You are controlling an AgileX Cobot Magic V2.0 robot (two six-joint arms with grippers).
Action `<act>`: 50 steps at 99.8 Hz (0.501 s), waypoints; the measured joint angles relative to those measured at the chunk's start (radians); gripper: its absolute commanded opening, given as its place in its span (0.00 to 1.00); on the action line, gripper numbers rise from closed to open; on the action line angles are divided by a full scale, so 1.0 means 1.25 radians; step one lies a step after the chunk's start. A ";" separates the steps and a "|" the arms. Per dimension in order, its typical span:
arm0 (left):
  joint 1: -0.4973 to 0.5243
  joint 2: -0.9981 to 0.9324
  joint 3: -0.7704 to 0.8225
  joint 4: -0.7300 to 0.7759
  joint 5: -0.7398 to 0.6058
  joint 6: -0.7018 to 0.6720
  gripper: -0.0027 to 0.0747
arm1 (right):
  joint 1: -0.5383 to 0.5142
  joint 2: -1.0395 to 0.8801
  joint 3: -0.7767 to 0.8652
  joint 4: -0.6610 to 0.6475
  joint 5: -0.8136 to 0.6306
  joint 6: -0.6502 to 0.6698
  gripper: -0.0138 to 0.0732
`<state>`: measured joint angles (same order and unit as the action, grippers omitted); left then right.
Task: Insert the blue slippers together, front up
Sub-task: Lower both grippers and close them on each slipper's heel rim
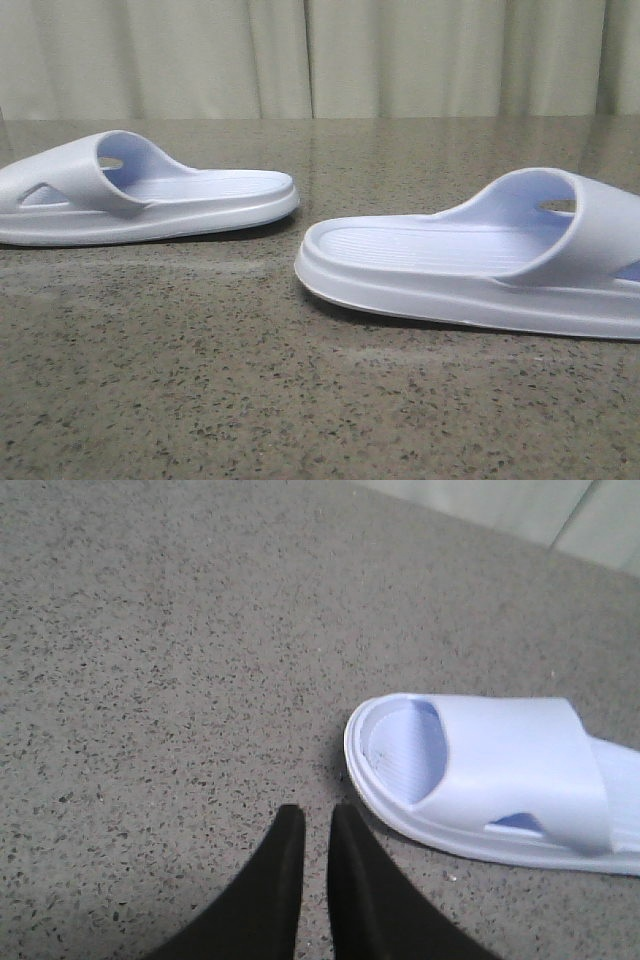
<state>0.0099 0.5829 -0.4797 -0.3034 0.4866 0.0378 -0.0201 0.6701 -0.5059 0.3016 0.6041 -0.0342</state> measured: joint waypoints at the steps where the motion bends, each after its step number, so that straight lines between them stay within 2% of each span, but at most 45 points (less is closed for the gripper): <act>1: 0.000 0.007 -0.003 0.000 0.007 0.004 0.07 | 0.000 0.002 -0.004 0.000 0.003 -0.002 0.13; 11: 0.000 0.043 -0.023 -0.032 0.042 0.076 0.17 | 0.000 0.014 -0.020 0.000 0.040 -0.022 0.29; 19: 0.000 0.060 -0.026 -0.100 0.053 0.144 0.32 | 0.000 0.016 -0.023 0.000 0.060 -0.025 0.45; 24: 0.000 0.066 -0.026 -0.149 0.056 0.191 0.43 | 0.000 0.016 -0.025 0.000 0.067 -0.027 0.50; 29: 0.000 0.072 -0.026 -0.198 0.058 0.234 0.52 | 0.000 0.016 -0.025 0.000 0.073 -0.029 0.50; 33: 0.000 0.077 -0.026 -0.235 0.058 0.262 0.55 | 0.000 0.016 -0.025 0.000 0.078 -0.029 0.50; 50: 0.000 0.098 -0.027 -0.297 0.064 0.300 0.56 | 0.000 0.024 -0.025 0.011 0.086 -0.035 0.50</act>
<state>0.0099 0.7048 -0.5132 -0.6744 0.5671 0.4129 -0.0201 0.7002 -0.5369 0.3150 0.7117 -0.0775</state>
